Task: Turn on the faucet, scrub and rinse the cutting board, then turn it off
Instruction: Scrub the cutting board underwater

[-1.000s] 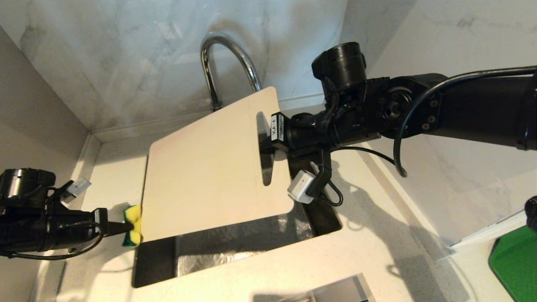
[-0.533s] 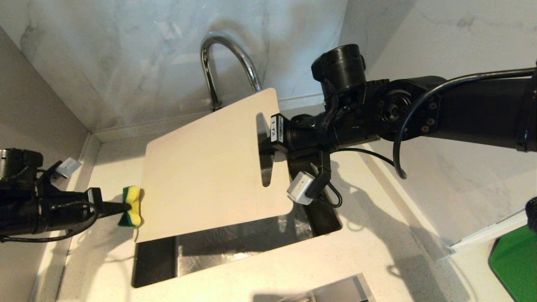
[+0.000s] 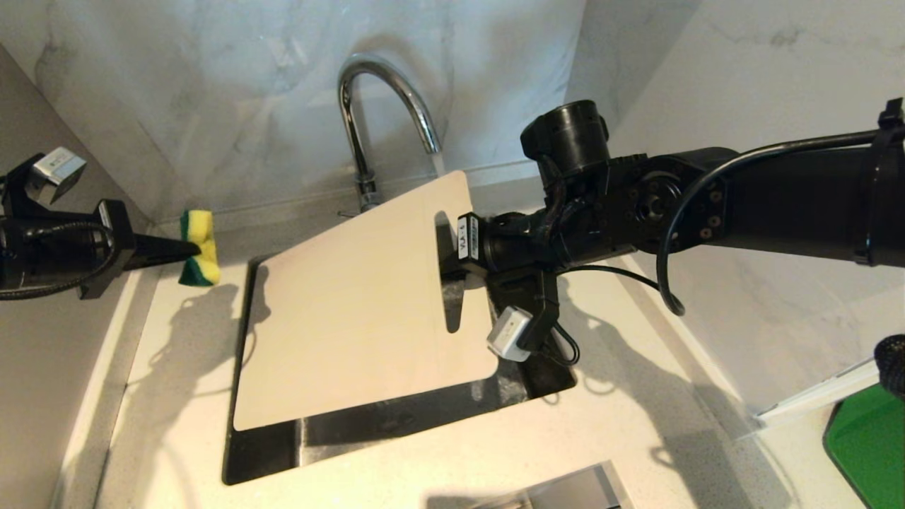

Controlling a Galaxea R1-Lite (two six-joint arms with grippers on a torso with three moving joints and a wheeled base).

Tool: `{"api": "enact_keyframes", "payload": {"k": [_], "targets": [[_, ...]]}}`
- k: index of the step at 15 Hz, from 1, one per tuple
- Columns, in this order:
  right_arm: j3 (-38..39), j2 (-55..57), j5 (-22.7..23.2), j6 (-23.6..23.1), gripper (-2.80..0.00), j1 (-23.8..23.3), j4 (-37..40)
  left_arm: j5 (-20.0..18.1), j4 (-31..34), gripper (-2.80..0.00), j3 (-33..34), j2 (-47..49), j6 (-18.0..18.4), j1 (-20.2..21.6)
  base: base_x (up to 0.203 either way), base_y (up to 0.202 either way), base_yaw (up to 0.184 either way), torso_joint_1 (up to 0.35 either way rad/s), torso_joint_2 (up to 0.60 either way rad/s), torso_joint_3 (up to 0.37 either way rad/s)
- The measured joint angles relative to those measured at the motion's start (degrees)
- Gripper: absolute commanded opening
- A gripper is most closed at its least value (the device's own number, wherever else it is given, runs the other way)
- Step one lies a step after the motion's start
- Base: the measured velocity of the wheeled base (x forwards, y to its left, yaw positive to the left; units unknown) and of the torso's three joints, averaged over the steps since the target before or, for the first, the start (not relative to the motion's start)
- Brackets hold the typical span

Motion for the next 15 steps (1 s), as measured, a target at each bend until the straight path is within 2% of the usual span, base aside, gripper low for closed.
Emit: {"api": "enact_keyframes", "payload": {"k": [2, 4, 8, 11, 15], "targets": [[1.19, 0.05, -0.07, 0.02, -2.8, -0.07, -0.04, -0.87, 0.96, -2.8, -2.9, -0.7, -3.93, -1.77, 0.0, 0.0, 0.0, 0.0, 0.0, 0.0], [2.98, 0.1, -0.02, 0.07, -2.8, -0.35, 0.07, -2.2, 1.04, -2.8, -5.54, -0.82, -6.13, -2.6, 0.0, 0.0, 0.0, 0.0, 0.0, 0.0], [3.23, 1.3, -0.34, 0.62, -2.8, -2.11, 0.16, -2.93, 1.17, -2.8, -9.29, 0.67, -6.48, -3.0, 0.0, 0.0, 0.0, 0.0, 0.0, 0.0], [-0.83, 3.36, -0.82, 2.89, -2.8, -3.14, 0.18, -3.04, 1.42, -2.8, -9.97, 1.43, -6.48, -2.89, 0.0, 0.0, 0.0, 0.0, 0.0, 0.0], [-5.29, 6.23, -0.9, 2.97, -2.8, -4.59, 2.01, -3.13, 1.48, -2.8, -9.9, 2.2, -6.45, -2.99, 0.0, 0.0, 0.0, 0.0, 0.0, 0.0]]}}
